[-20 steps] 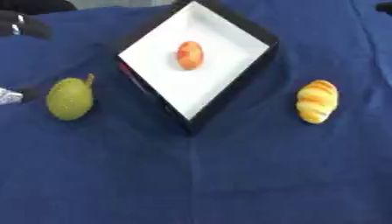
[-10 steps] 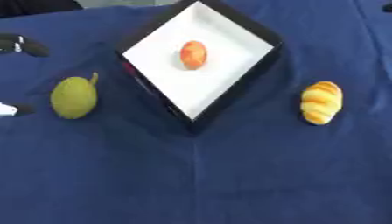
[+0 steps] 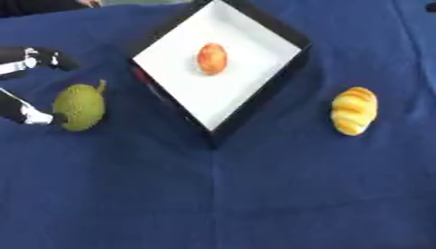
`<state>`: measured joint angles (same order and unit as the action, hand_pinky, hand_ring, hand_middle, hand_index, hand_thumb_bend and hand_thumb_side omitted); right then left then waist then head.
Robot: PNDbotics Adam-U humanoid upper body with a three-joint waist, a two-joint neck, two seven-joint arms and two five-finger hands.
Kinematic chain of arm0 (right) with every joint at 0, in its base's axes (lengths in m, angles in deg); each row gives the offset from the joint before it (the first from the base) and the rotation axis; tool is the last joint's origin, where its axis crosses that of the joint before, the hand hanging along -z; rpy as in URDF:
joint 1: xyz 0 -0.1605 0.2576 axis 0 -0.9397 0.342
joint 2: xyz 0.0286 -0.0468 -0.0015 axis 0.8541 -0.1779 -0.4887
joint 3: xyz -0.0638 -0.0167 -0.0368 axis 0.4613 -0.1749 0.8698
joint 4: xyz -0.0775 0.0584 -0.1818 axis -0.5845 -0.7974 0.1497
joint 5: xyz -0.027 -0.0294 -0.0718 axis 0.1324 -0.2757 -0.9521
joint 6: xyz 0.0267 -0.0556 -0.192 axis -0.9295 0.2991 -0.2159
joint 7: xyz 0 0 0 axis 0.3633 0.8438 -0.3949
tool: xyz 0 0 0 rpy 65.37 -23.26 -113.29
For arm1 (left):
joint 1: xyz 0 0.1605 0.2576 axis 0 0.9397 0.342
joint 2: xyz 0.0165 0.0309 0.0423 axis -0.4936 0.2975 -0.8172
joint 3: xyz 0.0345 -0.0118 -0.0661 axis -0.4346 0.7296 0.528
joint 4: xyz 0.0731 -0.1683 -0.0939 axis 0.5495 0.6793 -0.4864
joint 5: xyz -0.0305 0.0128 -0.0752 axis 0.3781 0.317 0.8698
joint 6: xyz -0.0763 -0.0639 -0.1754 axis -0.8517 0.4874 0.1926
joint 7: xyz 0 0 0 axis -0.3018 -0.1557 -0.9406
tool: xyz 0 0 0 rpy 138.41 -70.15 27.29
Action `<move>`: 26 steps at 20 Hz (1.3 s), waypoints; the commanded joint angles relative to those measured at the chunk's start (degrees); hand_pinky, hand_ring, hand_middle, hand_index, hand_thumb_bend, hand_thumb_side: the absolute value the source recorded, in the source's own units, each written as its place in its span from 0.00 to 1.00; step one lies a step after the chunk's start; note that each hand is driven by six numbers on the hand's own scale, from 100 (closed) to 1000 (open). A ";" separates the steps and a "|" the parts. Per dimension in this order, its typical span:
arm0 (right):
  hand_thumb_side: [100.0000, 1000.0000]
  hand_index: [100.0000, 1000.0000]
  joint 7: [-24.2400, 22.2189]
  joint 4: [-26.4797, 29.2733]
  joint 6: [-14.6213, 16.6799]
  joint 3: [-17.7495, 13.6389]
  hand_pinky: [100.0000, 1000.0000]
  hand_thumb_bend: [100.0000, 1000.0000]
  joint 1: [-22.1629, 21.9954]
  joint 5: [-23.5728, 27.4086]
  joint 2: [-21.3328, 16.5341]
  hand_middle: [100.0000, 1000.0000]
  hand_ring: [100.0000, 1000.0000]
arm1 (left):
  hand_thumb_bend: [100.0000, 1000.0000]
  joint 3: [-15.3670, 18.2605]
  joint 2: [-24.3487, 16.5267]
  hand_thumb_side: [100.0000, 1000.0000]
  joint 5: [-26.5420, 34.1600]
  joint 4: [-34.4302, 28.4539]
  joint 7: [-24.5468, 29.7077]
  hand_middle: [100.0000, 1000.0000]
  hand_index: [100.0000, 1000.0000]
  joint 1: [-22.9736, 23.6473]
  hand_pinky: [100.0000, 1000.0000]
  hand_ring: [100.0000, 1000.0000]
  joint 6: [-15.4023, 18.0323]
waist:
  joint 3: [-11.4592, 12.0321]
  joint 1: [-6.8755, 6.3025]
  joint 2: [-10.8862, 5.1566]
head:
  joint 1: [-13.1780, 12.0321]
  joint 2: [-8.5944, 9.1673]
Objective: Pick up objects on the table and place them in the box.
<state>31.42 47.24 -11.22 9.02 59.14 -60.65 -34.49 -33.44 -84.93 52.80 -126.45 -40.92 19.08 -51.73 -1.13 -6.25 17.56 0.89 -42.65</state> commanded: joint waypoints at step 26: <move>0.55 0.86 -0.89 0.11 0.29 0.67 1.00 0.00 1.24 -0.04 -0.74 0.72 0.76 | 0.43 1.77 5.70 0.00 -9.60 9.83 -9.32 0.45 0.37 -6.58 0.61 0.52 1.83 | -0.32 0.94 -1.43 | -0.93 -0.36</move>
<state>30.71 46.87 -11.02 9.69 59.57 -60.65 -34.26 -32.35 -77.32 42.62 -115.68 -50.26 13.46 -50.02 -1.50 -6.21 17.56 0.12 -42.72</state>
